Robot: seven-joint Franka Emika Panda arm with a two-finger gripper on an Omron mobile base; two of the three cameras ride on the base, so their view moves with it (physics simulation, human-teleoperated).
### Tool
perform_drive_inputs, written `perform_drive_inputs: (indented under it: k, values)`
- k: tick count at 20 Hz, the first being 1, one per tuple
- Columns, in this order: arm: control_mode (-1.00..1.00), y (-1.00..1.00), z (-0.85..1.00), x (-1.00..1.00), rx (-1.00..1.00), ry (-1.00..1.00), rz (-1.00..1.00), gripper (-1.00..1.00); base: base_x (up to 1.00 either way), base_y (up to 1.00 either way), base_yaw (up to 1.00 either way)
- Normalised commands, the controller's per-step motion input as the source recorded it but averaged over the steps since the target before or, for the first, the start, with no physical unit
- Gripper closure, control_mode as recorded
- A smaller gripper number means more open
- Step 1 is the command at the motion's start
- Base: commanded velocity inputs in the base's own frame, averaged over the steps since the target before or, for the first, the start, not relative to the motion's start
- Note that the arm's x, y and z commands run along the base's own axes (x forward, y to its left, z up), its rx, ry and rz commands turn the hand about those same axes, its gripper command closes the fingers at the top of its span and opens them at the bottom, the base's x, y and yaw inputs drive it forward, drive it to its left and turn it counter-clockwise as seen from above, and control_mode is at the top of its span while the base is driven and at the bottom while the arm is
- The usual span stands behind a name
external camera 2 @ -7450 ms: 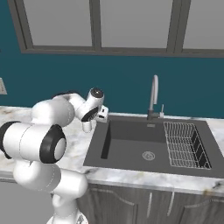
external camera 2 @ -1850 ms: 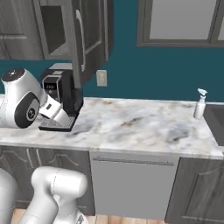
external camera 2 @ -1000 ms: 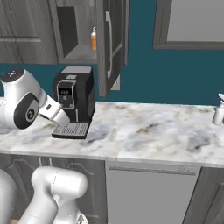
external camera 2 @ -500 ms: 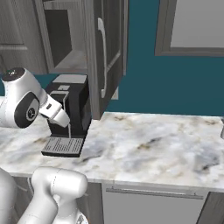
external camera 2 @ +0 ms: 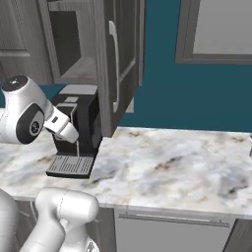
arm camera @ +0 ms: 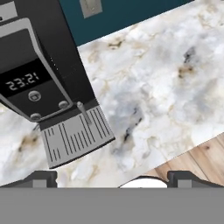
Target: Locate and retrieve the spray and soap dispenser from the cabinet. Place them next to the sink.
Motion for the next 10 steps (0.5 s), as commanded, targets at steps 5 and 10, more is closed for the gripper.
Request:
perform_drive_inputs:
  k: [5, 10]
  values:
    - [1.00, 0.00, 0.00, 0.00, 0.00, 0.00, 0.00, -1.00, 0.73, 0.00, 0.00]
    - [1.00, 0.00, 0.00, 0.00, 0.00, 0.00, 0.00, -1.00, 0.70, 0.00, 0.00]
